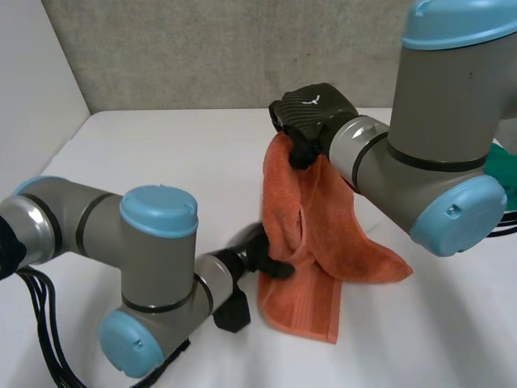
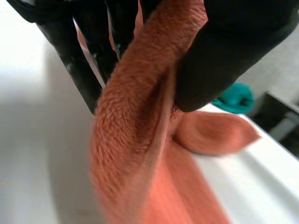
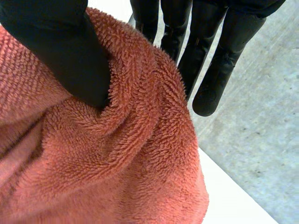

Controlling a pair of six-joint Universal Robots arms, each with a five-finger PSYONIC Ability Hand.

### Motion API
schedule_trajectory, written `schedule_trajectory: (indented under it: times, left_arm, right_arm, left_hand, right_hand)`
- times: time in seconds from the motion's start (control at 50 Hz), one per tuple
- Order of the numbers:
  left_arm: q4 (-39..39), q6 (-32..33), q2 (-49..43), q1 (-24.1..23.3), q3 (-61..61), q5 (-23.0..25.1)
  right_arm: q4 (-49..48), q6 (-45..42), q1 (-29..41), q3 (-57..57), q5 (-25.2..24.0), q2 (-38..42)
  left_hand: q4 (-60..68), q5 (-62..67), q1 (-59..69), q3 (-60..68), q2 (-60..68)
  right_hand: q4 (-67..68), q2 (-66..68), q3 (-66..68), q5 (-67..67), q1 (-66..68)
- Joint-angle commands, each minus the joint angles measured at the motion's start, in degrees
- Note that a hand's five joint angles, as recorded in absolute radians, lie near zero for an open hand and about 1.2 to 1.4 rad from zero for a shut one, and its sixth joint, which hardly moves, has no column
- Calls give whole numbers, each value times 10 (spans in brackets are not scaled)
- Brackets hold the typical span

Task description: Fold the laundry.

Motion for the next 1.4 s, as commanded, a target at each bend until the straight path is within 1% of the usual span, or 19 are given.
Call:
schedule_trajectory:
  times: [0.02,0.14,0.26,0.36,0.46,0.54,0.58,0.7,0.78,0.8,0.84,0.86,0.88,0.96,1.04,1.08,1.18,1.26,1.4]
  left_arm:
    - [-40,155,67,18,-9,-82]
    - [-44,279,166,29,-64,-80]
    - [-45,322,247,28,-86,-80]
    - [-43,354,321,23,-88,-81]
    - [-38,372,353,23,-96,-82]
    - [-37,373,346,25,-103,-82]
    - [-37,373,341,26,-108,-83]
    - [-33,373,274,34,-123,-86]
    - [-25,373,232,48,-121,-92]
    - [-23,374,226,54,-119,-94]
    - [-20,375,209,73,-114,-97]
    - [-19,375,205,80,-113,-97]
    - [-18,375,201,85,-111,-97]
    - [-17,376,194,106,-103,-97]
    - [-10,375,193,118,-97,-97]
    - [-4,376,193,129,-99,-97]
    - [-3,376,193,136,-104,-96]
    - [-3,376,194,136,-106,-96]
    - [-1,375,193,136,-106,-96]
  right_arm:
    - [37,-140,-10,9,3,-26]
    - [53,-177,-17,6,3,-53]
    - [61,-175,-57,13,-2,-103]
    - [72,-180,-60,17,-12,-154]
    - [71,-197,-61,-1,-39,-173]
    - [81,-231,-67,-33,-73,-134]
    - [104,-265,-73,-49,-96,-76]
    - [151,-318,-64,-104,-112,54]
    - [146,-319,-60,-142,-104,133]
    - [136,-316,-59,-160,-92,158]
    - [118,-315,-55,-175,-70,174]
    - [108,-314,-53,-180,-55,179]
    - [88,-306,-48,-183,-29,178]
    - [59,-238,-48,-157,10,145]
    - [60,-132,-53,-83,8,72]
    - [61,-88,-57,-39,4,45]
    - [45,26,-97,147,-45,-18]
    - [-27,68,-113,261,-80,-31]
    - [-150,107,-114,349,-80,-29]
  left_hand:
    - [139,143,142,144,137]
    - [139,143,142,144,137]
    - [139,143,142,144,137]
    - [139,143,142,144,137]
    - [139,143,142,144,137]
    - [139,143,142,144,137]
    - [139,143,142,144,137]
    - [139,143,142,144,137]
    - [139,143,142,144,137]
    - [139,143,142,144,137]
    - [139,143,142,144,137]
    - [139,143,142,144,137]
    - [139,143,142,144,137]
    - [139,143,142,144,137]
    - [139,143,142,144,137]
    - [139,143,142,144,137]
    - [139,143,142,144,137]
    - [139,143,142,144,137]
    - [139,143,142,144,137]
  right_hand:
    - [119,133,136,163,270]
    - [119,133,136,163,270]
    - [119,133,136,163,270]
    - [119,133,136,163,270]
    - [119,133,136,163,270]
    - [119,133,136,163,270]
    - [119,133,136,163,270]
    - [108,122,125,152,259]
    - [-273,-259,-256,-229,-122]
    - [-426,-411,-409,-381,-275]
    - [-578,-563,-561,-533,-427]
    - [-581,-567,-564,-537,-430]
    - [-581,-567,-564,-537,-430]
    - [-581,-567,-564,-537,-430]
    - [-581,-567,-564,-537,-430]
    - [-581,-567,-564,-537,-430]
    - [-581,-567,-564,-537,-430]
    - [-581,-567,-564,-537,-430]
    - [-581,-567,-564,-537,-430]
